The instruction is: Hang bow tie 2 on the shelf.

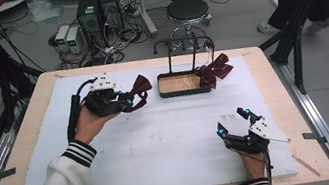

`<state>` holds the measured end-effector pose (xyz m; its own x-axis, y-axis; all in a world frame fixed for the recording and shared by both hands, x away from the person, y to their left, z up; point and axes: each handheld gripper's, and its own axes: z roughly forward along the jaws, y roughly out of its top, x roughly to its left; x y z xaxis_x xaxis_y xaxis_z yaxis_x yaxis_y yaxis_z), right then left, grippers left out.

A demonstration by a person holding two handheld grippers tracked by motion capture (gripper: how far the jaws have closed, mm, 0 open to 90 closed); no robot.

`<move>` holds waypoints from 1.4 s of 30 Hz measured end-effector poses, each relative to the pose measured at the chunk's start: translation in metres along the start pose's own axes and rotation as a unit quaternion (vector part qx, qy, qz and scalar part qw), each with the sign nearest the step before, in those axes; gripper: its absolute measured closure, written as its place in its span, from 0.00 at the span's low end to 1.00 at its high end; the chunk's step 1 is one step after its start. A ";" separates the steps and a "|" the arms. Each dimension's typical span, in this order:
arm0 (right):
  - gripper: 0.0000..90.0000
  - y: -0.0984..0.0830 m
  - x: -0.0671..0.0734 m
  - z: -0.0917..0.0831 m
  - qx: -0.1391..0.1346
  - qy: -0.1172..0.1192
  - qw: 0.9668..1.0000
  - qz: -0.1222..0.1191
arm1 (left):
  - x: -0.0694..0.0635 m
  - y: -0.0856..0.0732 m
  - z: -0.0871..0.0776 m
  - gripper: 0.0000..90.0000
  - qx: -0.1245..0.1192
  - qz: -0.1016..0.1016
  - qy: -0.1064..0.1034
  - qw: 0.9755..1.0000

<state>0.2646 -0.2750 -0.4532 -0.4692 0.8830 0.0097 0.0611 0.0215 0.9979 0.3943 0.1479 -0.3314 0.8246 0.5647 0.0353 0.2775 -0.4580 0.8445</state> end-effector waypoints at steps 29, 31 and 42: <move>0.13 0.000 0.000 0.000 0.000 0.001 1.000 0.000 | 0.031 0.055 0.036 0.83 -0.056 -0.020 -0.064 0.996; 0.13 0.000 0.000 0.000 0.001 0.002 1.000 0.001 | 0.033 0.057 0.038 0.83 -0.057 -0.022 -0.065 0.996; 0.13 0.000 0.000 0.000 0.000 0.001 1.000 0.000 | 0.043 0.074 0.050 0.83 -0.061 -0.027 -0.069 0.995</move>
<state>0.2647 -0.2750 -0.4532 -0.4714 0.8818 0.0103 0.0609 0.0209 0.9979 0.4745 0.1039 -0.2943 0.8728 0.4818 -0.0780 0.2678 -0.3391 0.9018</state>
